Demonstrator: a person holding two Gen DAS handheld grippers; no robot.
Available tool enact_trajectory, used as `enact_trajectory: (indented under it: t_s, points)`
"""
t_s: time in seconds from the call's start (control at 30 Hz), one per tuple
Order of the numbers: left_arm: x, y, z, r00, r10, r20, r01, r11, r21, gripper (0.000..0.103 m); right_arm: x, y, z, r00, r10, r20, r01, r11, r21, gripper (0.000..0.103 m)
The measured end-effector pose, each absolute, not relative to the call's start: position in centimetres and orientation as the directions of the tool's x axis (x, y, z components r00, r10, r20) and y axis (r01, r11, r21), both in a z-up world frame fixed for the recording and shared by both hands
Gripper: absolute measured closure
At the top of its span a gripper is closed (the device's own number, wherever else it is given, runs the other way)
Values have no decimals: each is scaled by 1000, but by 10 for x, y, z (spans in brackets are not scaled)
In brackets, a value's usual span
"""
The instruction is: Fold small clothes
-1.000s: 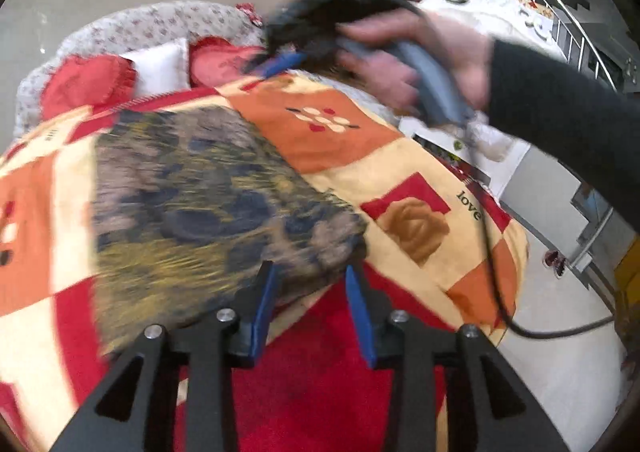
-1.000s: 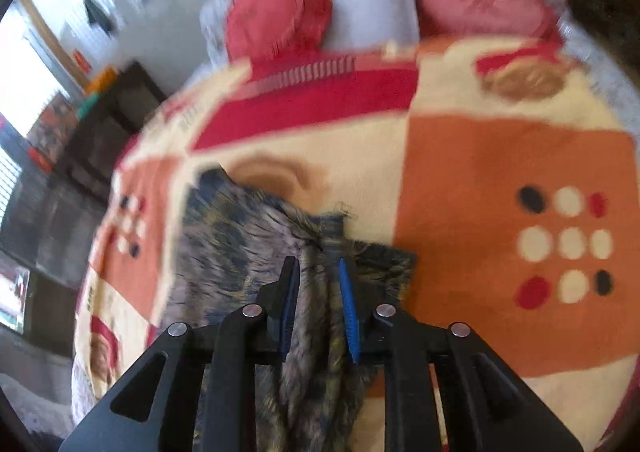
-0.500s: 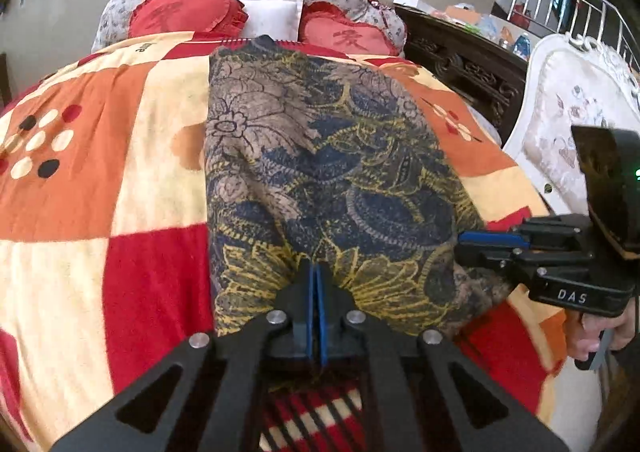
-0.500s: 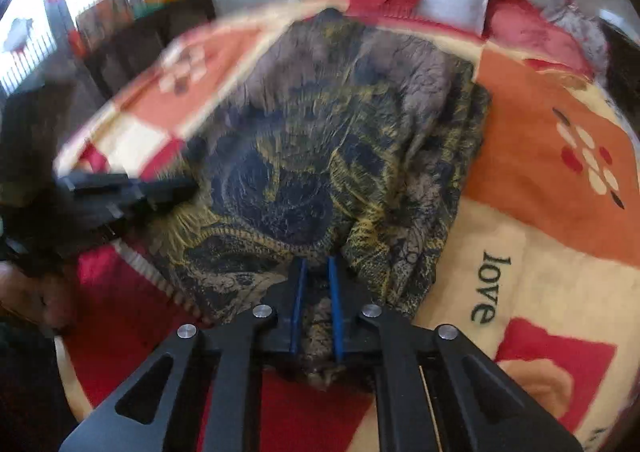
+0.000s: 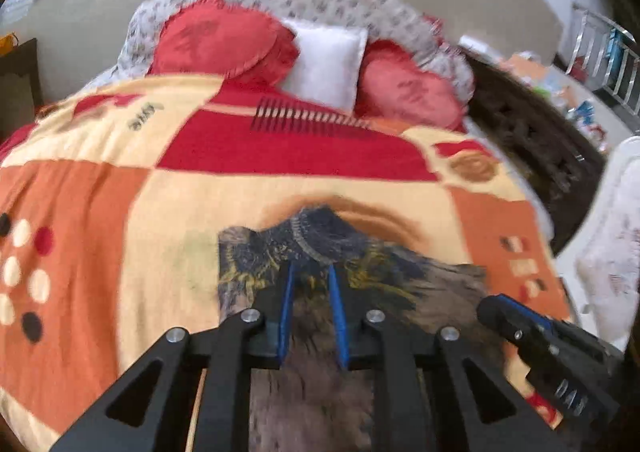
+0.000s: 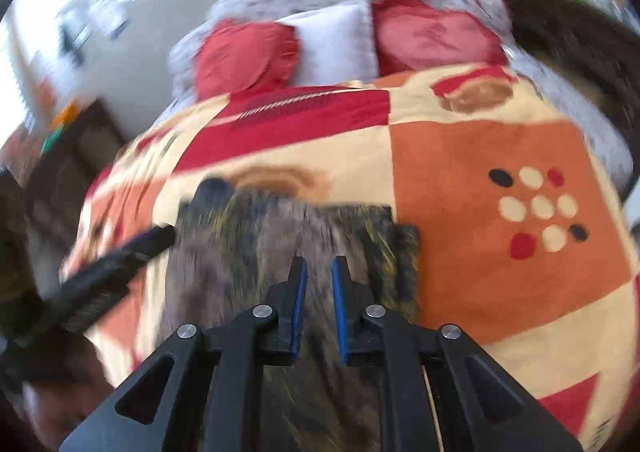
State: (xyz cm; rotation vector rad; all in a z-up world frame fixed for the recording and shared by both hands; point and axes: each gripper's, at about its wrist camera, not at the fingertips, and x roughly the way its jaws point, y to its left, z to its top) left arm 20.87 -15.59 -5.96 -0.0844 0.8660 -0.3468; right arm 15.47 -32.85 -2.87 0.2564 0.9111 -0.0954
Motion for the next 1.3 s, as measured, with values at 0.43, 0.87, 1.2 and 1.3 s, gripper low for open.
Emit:
enact_trajectory:
  t_s: [0.43,0.87,1.2,1.3]
  points:
    - [206,-117,-59,531,-480,-698,342,875,-342,57,159,-341,-91,677,57,-734,152,965,215,77]
    - [137,-60,-121,260,-701,-664,362,708,-606,23,124,-335,-50,685,45,-727,144,970,196,73]
    - [154,-52,-126,187,-832,-522,248,554,-795,33,-3,-365,-40,752,-8,-659,147,977,156,63]
    - [155,-38,-136,221,-822,-525,160,562,-812,65,-17,-387,-47,736,-38,-676,212,961,176,62]
